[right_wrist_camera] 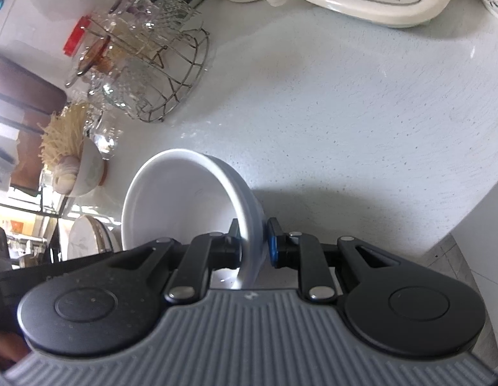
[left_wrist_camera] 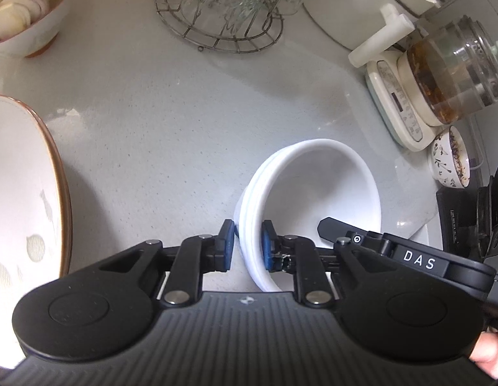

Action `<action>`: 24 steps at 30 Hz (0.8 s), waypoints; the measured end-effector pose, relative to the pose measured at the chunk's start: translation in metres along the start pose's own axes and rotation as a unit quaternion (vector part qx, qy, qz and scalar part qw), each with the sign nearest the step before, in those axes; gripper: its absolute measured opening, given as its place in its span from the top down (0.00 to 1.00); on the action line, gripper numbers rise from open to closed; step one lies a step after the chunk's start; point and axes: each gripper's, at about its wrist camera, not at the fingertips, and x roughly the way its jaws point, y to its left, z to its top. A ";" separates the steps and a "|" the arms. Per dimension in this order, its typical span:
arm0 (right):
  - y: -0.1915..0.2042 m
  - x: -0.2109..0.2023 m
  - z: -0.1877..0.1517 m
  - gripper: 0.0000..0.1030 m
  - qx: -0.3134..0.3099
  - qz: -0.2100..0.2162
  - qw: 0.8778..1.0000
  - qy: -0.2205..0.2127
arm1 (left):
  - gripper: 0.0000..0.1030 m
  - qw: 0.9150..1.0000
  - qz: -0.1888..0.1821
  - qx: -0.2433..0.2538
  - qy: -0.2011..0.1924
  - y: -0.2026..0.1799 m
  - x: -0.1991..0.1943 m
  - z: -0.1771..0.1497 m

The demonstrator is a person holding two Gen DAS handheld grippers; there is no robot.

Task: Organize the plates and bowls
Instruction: 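Lift the nested bowls with both grippers and carry them to the floral plate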

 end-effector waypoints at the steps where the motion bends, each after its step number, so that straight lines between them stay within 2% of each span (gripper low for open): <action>1: 0.001 -0.003 0.000 0.81 -0.003 0.000 1.000 -0.001 | 0.80 1.000 0.000 -0.001 -0.001 -0.002 -0.002 -0.001; 7: 0.001 -0.019 0.002 0.81 -0.015 0.001 1.000 -0.005 | 0.80 1.000 -0.004 -0.008 -0.003 -0.013 -0.013 -0.007; 13: 0.009 -0.034 0.008 0.81 -0.037 0.008 0.999 -0.009 | 0.80 1.000 -0.009 -0.015 -0.022 -0.022 -0.033 -0.010; 24: 0.049 -0.049 0.007 0.81 -0.050 0.025 0.998 -0.027 | 0.79 0.998 -0.022 -0.021 -0.049 0.001 -0.079 -0.010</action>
